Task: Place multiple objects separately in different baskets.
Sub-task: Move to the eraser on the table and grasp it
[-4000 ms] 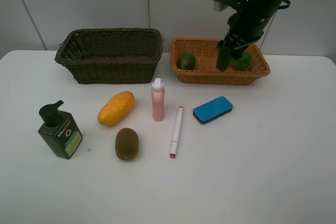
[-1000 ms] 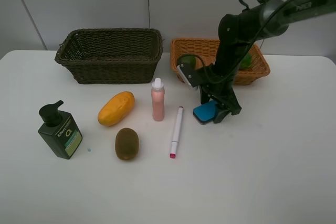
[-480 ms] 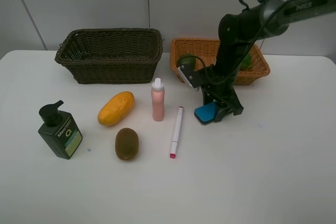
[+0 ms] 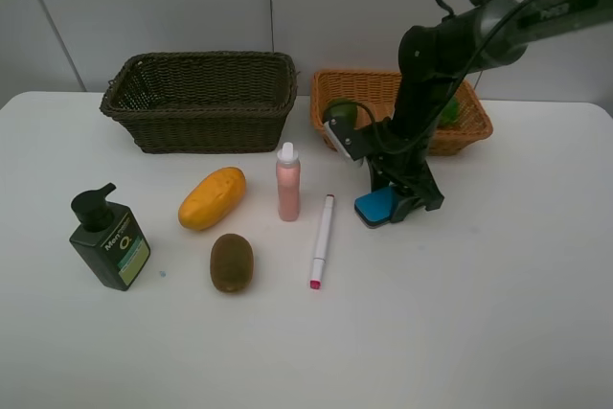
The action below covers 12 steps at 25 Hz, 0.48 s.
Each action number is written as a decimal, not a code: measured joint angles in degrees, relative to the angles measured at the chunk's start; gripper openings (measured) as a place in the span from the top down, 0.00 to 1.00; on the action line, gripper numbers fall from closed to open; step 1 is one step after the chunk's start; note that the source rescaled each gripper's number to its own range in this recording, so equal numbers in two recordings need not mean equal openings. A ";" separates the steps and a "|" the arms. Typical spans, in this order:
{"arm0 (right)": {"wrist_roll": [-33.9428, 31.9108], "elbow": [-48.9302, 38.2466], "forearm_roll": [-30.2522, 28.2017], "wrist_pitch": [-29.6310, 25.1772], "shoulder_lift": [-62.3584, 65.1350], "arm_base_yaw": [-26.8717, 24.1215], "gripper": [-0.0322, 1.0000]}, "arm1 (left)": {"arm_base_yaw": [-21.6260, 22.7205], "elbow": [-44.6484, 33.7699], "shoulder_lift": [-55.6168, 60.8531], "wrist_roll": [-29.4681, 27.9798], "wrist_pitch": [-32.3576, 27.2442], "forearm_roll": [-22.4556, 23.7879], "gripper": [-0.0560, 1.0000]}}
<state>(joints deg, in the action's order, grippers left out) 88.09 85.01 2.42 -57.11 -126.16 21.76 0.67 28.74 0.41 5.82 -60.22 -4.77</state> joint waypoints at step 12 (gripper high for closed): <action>-0.04 0.00 -0.13 0.00 0.00 0.00 0.44 | 0.00 0.00 0.00 0.00 0.00 0.00 0.00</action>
<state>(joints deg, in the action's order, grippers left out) 88.05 85.01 2.29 -57.11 -126.16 21.76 0.67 28.74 0.41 5.82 -60.22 -4.77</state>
